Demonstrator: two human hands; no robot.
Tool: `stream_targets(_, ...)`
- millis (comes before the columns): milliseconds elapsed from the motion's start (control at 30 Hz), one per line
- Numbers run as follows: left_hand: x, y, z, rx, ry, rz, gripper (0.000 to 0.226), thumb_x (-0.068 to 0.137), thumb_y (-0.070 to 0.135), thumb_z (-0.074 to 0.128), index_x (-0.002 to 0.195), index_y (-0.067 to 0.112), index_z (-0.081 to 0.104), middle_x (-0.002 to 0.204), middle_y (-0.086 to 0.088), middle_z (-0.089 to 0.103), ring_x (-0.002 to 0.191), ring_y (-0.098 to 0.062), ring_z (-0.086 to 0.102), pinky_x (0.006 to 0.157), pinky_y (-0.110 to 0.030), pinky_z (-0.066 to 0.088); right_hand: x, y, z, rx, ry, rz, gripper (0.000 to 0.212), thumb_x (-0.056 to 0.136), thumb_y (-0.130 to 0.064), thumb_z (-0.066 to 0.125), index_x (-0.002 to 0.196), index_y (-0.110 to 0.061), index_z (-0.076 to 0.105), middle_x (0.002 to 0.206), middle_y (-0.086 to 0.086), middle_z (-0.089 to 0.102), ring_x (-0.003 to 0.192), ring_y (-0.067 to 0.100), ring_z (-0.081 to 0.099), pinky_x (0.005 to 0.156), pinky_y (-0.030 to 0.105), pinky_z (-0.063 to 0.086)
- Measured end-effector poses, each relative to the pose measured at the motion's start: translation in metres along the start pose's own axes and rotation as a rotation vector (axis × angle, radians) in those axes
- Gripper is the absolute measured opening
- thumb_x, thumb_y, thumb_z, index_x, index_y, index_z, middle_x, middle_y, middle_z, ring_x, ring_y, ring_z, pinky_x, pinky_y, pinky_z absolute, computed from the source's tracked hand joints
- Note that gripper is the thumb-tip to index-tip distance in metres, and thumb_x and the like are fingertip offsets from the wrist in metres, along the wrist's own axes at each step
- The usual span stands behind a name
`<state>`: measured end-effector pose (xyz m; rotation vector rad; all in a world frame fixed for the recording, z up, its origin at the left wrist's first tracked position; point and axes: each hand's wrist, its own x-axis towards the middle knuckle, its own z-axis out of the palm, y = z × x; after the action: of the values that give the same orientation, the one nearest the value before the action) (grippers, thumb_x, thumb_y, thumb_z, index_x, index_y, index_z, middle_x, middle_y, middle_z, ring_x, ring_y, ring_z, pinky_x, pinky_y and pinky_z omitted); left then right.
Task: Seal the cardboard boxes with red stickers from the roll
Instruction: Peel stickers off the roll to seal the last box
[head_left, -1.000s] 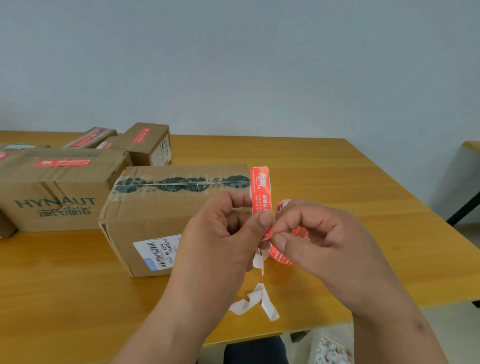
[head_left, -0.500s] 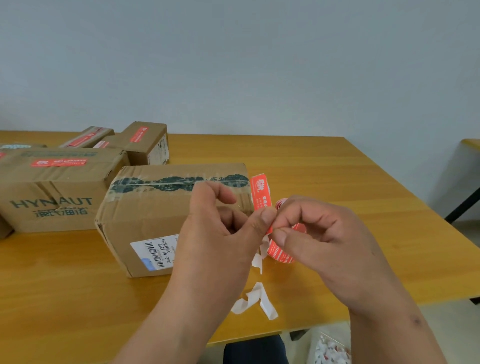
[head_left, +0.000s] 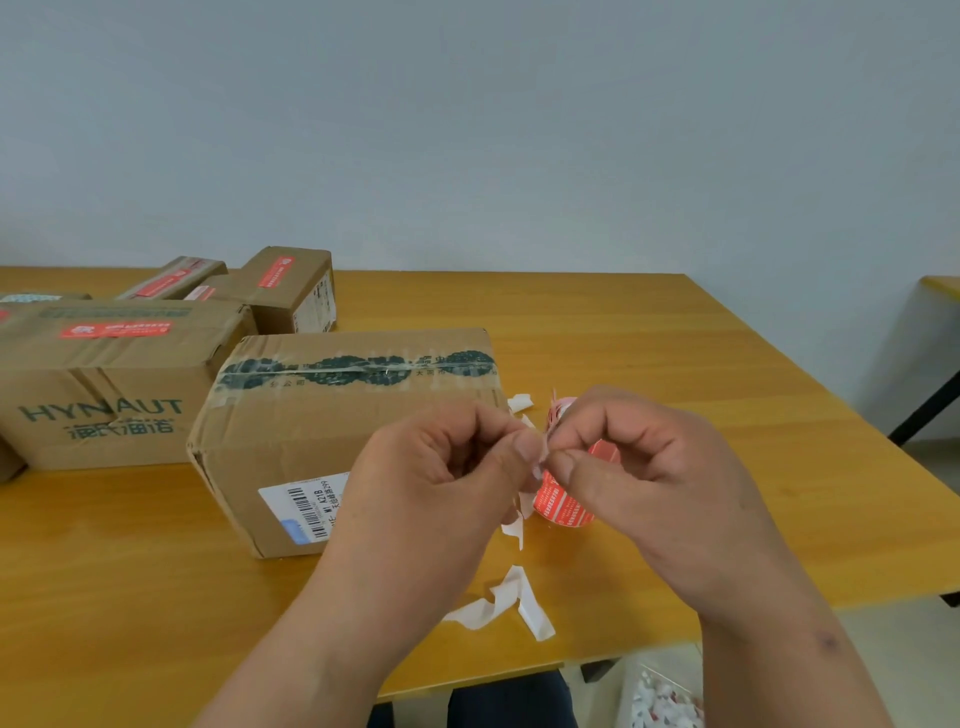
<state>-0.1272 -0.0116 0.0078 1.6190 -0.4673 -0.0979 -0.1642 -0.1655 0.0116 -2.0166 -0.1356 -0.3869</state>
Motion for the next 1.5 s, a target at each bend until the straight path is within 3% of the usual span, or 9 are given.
stream_targets(200,0.003,-0.001,-0.016,0.081,0.158,0.003,0.017,0.088,0.028,0.061,0.073,0.025,0.066,0.050,0.007,0.049,0.043,-0.003,0.037,0.040,-0.014,0.032,-0.003,0.007,-0.011,-0.162,0.058,0.160,0.018,0.075,-0.007,0.065,0.060,-0.016,0.060,0.063,-0.014,0.058,0.062,-0.004,0.053,0.057,0.009,0.038)
stream_targets(500,0.008,0.004,-0.048,0.217,0.322,0.151,0.016,0.089,0.028,0.063,0.075,0.024,0.068,0.049,0.010,0.049,0.041,-0.005,0.037,0.037,-0.009,0.027,-0.002,0.016,-0.018,-0.824,0.065,0.370,0.022,0.081,-0.029,0.058,0.060,-0.025,0.056,0.072,-0.008,0.058,0.070,0.004,0.053,0.091,0.034,0.029)
stream_targets(667,0.005,0.002,-0.047,0.253,0.297,0.230,0.010,0.082,0.037,0.063,0.077,0.033,0.071,0.061,0.002,0.060,0.049,-0.014,0.044,0.041,-0.013,0.032,0.002,0.005,-0.003,-0.489,0.048,0.345,0.026,0.077,-0.033,0.074,0.057,-0.025,0.059,0.057,-0.008,0.058,0.048,0.006,0.049,0.049,0.024,0.038)
stream_targets(800,0.003,-0.002,-0.046,0.290,0.284,0.304,0.009,0.080,0.037,0.060,0.081,0.037,0.069,0.072,0.002,0.064,0.060,-0.021,0.051,0.042,-0.017,0.036,0.009,0.001,0.010,-0.291,0.040,0.306,0.014,0.090,-0.019,0.063,0.088,-0.033,0.065,0.071,-0.008,0.069,0.062,0.001,0.063,0.053,0.013,0.045)
stream_targets(933,0.001,-0.008,-0.049,0.304,0.263,0.363,0.010,0.082,0.031,0.061,0.086,0.036,0.069,0.064,0.002,0.063,0.056,-0.021,0.055,0.042,-0.027,0.042,0.013,-0.005,0.014,-0.105,0.100,0.336,0.016,0.091,-0.017,0.060,0.077,-0.012,0.065,0.065,0.000,0.070,0.050,0.008,0.061,0.046,0.013,0.042)
stream_targets(1100,0.003,-0.013,-0.050,0.200,0.268,0.361,0.011,0.084,0.026,0.062,0.089,0.029,0.071,0.063,0.005,0.067,0.055,-0.017,0.063,0.050,-0.030,0.054,0.013,-0.003,0.012,-0.212,0.090,0.374,0.029,0.082,-0.031,0.071,0.063,-0.014,0.056,0.051,-0.002,0.061,0.048,0.011,0.052,0.051,0.027,0.042)
stream_targets(1300,0.006,-0.015,-0.049,0.111,0.281,0.339,0.011,0.082,0.027,0.063,0.090,0.027,0.071,0.075,0.010,0.073,0.066,-0.012,0.070,0.062,-0.026,0.059,0.016,-0.003,0.011,0.057,0.195,0.353,0.006,0.088,-0.019,0.065,0.085,-0.015,0.064,0.065,0.009,0.066,0.049,0.019,0.057,0.049,0.026,0.042)
stream_targets(1433,0.005,-0.018,-0.048,0.270,0.261,0.448,0.006,0.088,0.027,0.067,0.090,0.028,0.073,0.072,0.007,0.072,0.066,-0.016,0.069,0.057,-0.029,0.056,0.018,-0.015,0.016,0.502,0.102,0.451,0.053,0.080,-0.055,0.050,0.102,-0.008,0.063,0.070,0.017,0.066,0.048,0.023,0.055,0.045,0.030,0.039)
stream_targets(1500,0.006,-0.017,-0.049,0.465,0.254,0.568,0.010,0.088,0.024,0.065,0.092,0.021,0.073,0.067,0.006,0.069,0.061,-0.014,0.063,0.051,-0.026,0.048,0.019,-0.016,0.018,0.548,0.063,0.441,0.058,0.072,-0.055,0.056,0.100,-0.006,0.065,0.070,0.018,0.066,0.048,0.021,0.055,0.046,0.030,0.038)
